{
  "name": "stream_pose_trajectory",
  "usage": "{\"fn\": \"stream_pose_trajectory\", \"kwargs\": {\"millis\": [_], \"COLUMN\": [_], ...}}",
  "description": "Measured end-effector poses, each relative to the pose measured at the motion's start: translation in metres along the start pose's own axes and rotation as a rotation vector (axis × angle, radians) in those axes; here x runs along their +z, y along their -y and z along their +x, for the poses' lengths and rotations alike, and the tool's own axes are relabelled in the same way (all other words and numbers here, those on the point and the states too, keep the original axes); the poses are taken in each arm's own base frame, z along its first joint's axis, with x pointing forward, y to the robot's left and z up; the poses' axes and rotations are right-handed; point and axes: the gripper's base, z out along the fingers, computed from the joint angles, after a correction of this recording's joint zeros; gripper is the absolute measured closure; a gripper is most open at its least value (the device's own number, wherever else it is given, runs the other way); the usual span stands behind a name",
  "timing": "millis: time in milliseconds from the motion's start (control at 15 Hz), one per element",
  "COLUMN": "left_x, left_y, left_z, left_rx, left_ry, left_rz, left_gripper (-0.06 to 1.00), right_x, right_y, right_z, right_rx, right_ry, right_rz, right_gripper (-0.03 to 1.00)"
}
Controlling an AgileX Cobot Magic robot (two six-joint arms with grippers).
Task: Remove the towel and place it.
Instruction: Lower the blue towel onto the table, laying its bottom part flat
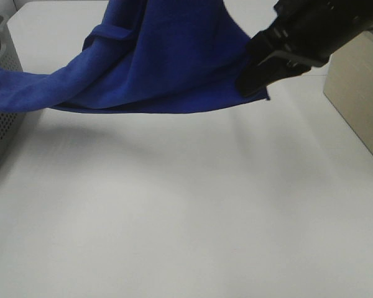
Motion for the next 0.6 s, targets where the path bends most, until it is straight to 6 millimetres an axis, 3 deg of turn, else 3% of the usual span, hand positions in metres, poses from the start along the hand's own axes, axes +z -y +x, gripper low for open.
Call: {"fn": "stream_pose_trajectory", "kwargs": {"millis": [133,333,467,600], "left_x": [0.003,0.011,0.010,0.008], "left_y": [-0.002,-0.010,-0.020,-0.024], "left_z": [0.002,0.019,0.033,0.045], "left_rx": [-0.167,-0.368,-0.374,-0.221], "left_ry": [0.016,-0.027,-0.073,-0.168], "left_rz": [-0.016,-0.047,-0.081,-0.091], "left_gripper": [0.94,0.94,0.94,0.94], "right_x": [-0.022,-0.066,-0.097,-0.125], "right_y": [0.002,0.007,0.005,0.000], "right_z": [-0.007,-0.023,-0.033,-0.045], "right_rx": [0.037,0.030,0.000,-0.031], "right_ry": [-0.034,-0.065,-0.045,0.028], "right_rz": [0.115,0.340,0.444,0.520], "right_gripper": [0.97,0.97,0.97,0.97]}}
